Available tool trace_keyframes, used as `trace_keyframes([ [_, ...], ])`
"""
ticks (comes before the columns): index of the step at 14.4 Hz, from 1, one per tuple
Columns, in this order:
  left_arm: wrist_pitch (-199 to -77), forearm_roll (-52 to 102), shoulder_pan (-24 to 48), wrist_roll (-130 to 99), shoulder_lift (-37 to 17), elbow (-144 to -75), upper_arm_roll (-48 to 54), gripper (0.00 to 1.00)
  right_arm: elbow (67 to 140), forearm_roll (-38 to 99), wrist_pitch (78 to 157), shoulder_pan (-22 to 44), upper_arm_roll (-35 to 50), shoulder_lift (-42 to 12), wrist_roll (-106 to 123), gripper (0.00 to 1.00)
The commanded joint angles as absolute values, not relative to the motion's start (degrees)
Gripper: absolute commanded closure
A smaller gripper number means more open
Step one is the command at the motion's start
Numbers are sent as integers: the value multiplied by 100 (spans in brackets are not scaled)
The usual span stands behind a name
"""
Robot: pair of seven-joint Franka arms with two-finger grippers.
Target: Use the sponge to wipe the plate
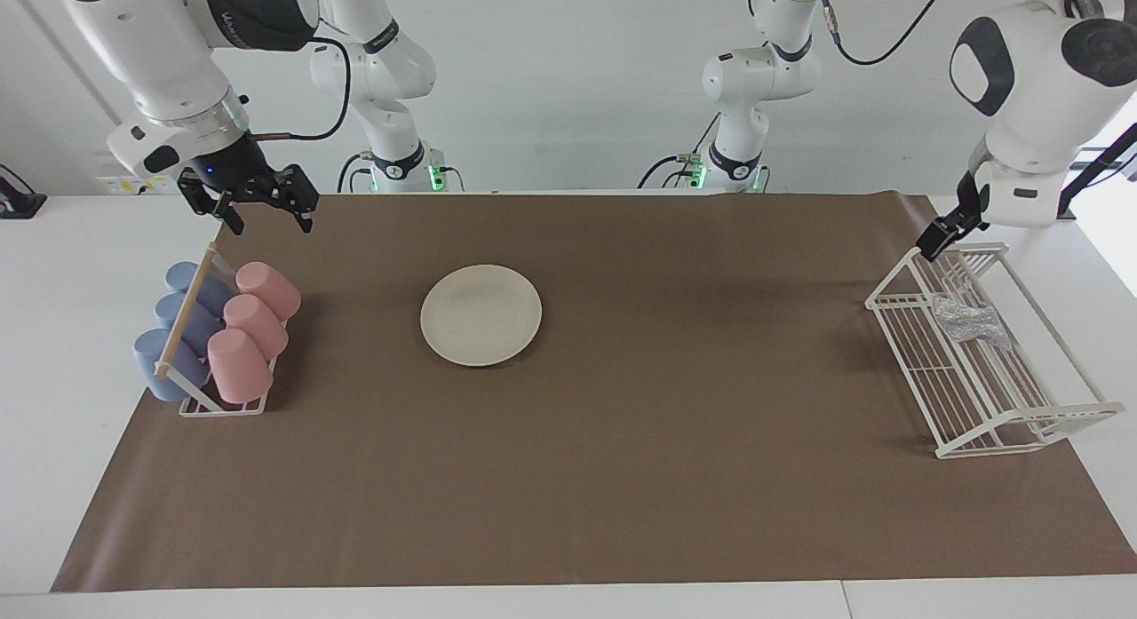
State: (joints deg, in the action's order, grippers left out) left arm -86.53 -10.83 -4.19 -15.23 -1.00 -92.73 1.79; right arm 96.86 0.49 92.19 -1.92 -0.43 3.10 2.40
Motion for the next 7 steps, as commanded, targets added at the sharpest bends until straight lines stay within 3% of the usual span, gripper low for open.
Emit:
trace_keyframes([
  [1, -8236, -521, -404, -994, 263, -9413, 211, 0, 9712, 26, 9123, -255, 26, 360, 105, 0],
  [4, -8217, -79, -229, -817, 352, -9422, 193, 0, 9712, 26, 9123, -255, 26, 360, 105, 0],
  [7, -8551, 79, 411, -888, 299, -9361, -314, 0, 9721, 26, 9123, -255, 26, 360, 105, 0],
])
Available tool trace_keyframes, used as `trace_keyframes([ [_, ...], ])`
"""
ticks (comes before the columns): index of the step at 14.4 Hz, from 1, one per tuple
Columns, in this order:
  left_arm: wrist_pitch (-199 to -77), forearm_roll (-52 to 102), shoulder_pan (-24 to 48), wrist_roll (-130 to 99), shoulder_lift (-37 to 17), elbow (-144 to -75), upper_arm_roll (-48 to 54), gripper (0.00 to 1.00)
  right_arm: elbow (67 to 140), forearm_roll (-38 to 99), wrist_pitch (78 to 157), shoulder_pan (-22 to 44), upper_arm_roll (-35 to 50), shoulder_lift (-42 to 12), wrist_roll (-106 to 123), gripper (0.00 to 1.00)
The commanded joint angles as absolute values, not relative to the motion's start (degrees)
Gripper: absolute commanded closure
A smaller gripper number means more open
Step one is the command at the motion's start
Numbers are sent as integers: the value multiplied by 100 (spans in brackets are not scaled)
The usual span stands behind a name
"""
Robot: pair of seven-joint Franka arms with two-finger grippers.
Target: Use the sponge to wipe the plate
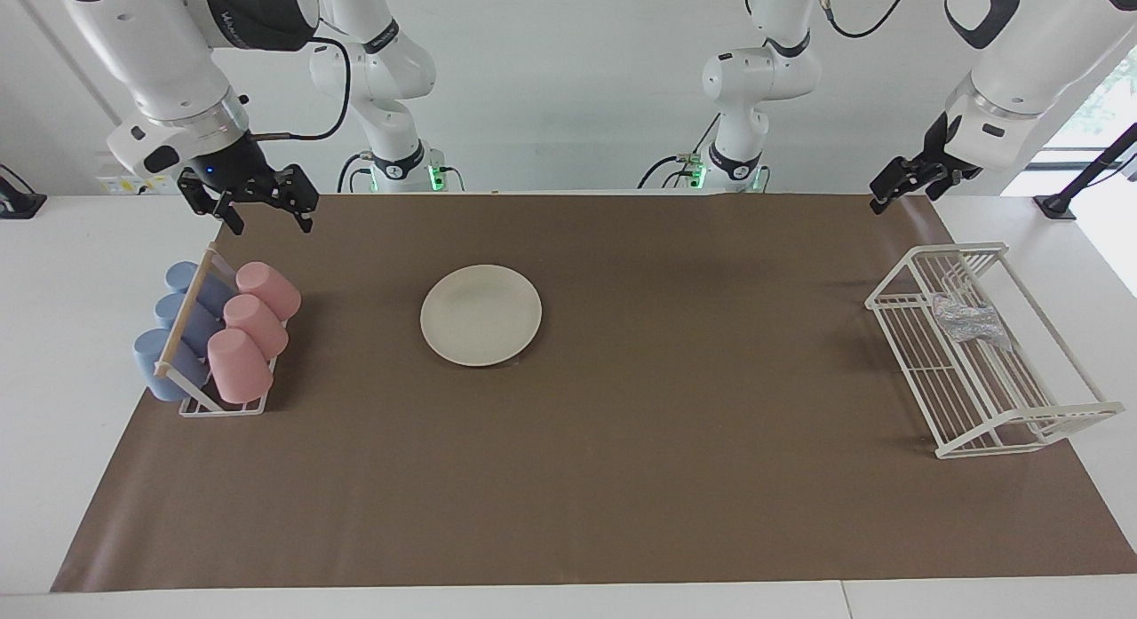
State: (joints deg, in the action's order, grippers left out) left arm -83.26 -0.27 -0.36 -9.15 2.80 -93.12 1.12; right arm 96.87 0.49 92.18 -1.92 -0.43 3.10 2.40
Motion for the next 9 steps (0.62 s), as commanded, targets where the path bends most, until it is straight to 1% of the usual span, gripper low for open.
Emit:
trace_keyframes([
  [1, -8543, 18, 570, -862, 273, -9343, -438, 0, 9721, 26, 9123, -264, 26, 360, 105, 0],
  [2, -8543, -26, 597, -818, 212, -9308, -448, 0, 9721, 26, 9123, -255, 26, 360, 105, 0],
  [6, -8595, -185, 598, -765, -96, -8702, -387, 0, 9721, 26, 9123, -255, 26, 360, 105, 0],
  [7, -8657, -176, 589, -756, -149, -8623, -378, 0, 9721, 26, 9123, -255, 26, 360, 105, 0],
  [9, -8806, -141, 536, -695, -80, -8674, -387, 0, 9721, 26, 9123, -255, 26, 360, 105, 0],
])
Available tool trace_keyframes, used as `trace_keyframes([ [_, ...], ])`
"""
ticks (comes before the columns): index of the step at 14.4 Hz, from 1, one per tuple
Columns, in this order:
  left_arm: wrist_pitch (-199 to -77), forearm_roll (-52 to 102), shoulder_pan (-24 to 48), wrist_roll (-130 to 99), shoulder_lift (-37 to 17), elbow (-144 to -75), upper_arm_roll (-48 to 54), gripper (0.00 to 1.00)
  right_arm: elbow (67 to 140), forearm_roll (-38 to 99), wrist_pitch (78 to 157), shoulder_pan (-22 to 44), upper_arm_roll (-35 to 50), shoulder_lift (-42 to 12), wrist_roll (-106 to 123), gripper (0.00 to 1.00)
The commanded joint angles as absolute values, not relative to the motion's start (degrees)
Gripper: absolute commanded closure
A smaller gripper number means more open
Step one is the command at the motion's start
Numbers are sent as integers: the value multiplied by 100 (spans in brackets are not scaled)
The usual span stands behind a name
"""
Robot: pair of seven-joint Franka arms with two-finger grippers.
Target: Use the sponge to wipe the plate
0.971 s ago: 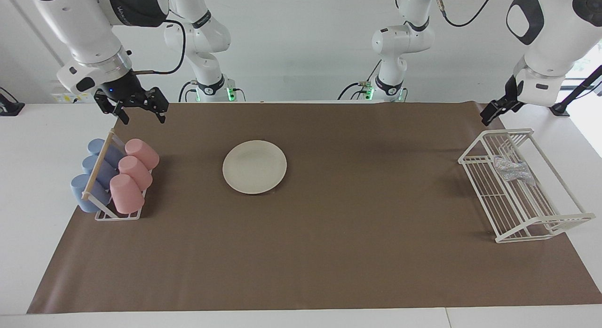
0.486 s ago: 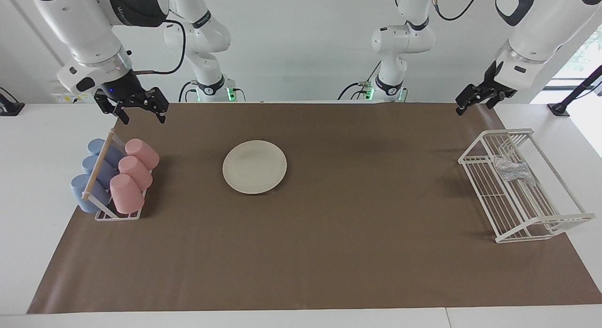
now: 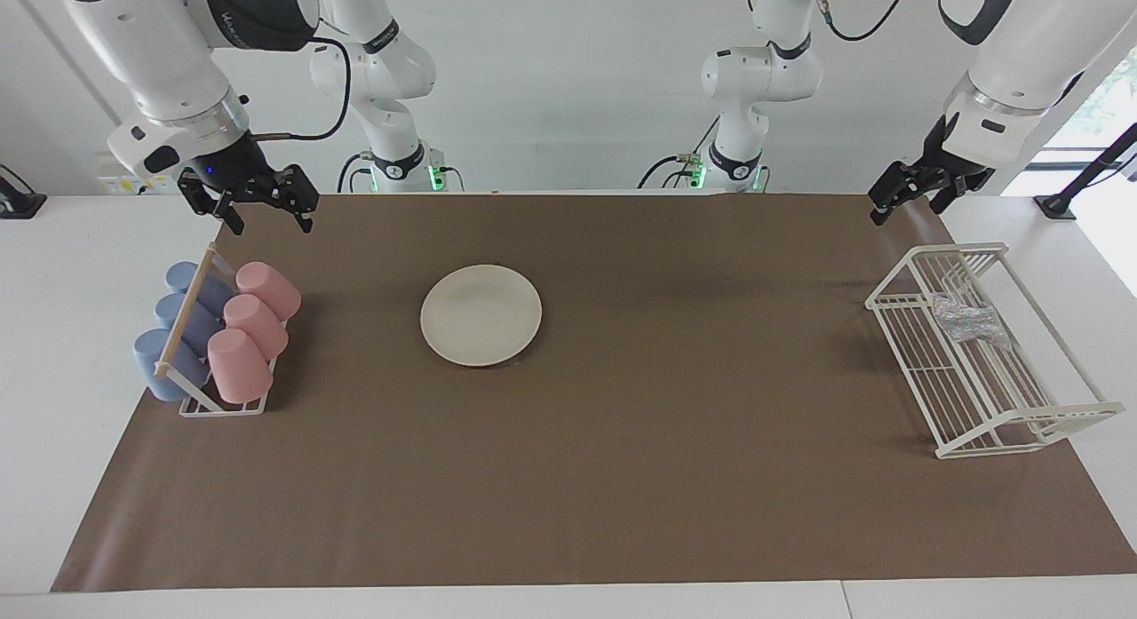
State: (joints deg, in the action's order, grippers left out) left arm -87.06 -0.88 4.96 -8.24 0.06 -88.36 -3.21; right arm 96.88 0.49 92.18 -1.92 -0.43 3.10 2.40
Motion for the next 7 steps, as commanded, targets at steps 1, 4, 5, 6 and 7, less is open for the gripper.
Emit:
trace_keyframes([
  [1, -8850, -115, 527, -433, -9, -8866, -395, 0, 9721, 26, 9123, -255, 26, 360, 105, 0],
  [4, -8859, -114, 527, -184, 70, -9018, -457, 0, 9721, 26, 9123, -255, 26, 360, 105, 0],
  [5, -8868, -106, 519, -211, 53, -8991, -457, 0, 9721, 26, 9123, -255, 26, 360, 105, 0],
  [6, -8868, -105, 519, -228, 44, -8974, -466, 0, 9721, 26, 9123, -255, 26, 360, 105, 0],
  [7, -8877, -97, 519, -324, 35, -8965, -457, 0, 9721, 26, 9123, -255, 26, 360, 105, 0],
])
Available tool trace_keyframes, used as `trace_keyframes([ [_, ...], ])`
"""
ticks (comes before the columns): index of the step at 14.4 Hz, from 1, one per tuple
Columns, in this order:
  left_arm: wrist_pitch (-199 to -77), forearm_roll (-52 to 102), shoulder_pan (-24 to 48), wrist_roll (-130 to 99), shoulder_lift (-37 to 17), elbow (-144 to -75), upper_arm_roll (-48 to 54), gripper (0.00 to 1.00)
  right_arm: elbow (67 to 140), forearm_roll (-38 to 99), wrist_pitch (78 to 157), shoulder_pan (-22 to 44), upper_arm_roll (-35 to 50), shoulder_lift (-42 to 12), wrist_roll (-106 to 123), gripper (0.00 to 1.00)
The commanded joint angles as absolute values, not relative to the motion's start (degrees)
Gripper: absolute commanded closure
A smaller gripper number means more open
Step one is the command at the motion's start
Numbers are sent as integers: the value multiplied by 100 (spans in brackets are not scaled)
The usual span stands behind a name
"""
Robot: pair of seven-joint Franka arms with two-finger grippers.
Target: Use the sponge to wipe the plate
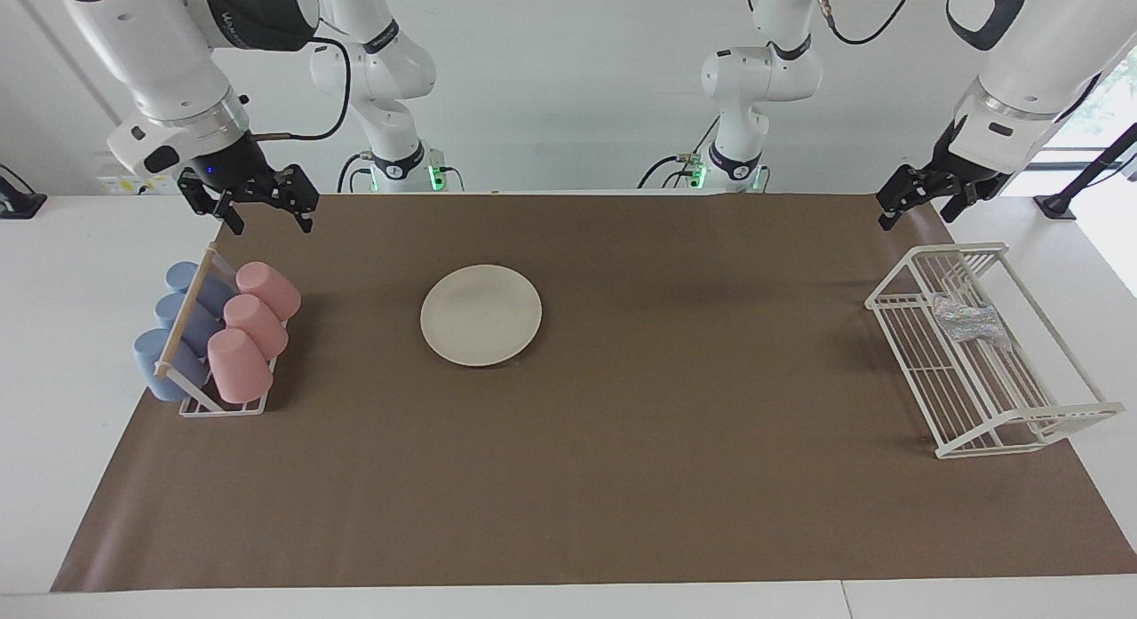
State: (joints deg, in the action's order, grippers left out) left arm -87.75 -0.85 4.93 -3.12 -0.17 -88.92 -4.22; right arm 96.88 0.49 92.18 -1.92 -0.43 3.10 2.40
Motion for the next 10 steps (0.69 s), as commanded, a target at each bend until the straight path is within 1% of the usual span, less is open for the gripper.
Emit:
trace_keyframes([
  [1, -8929, -79, 527, -551, 35, -8974, -457, 0, 9721, 26, 9123, -255, 26, 360, 105, 0],
  [3, -8983, -62, 536, -896, 35, -8974, -457, 0, 9721, 26, 9123, -255, 26, 360, 105, 0],
  [10, -8982, -62, 457, -783, 79, -9026, -448, 0, 9721, 26, 9123, -255, 26, 360, 105, 0],
])
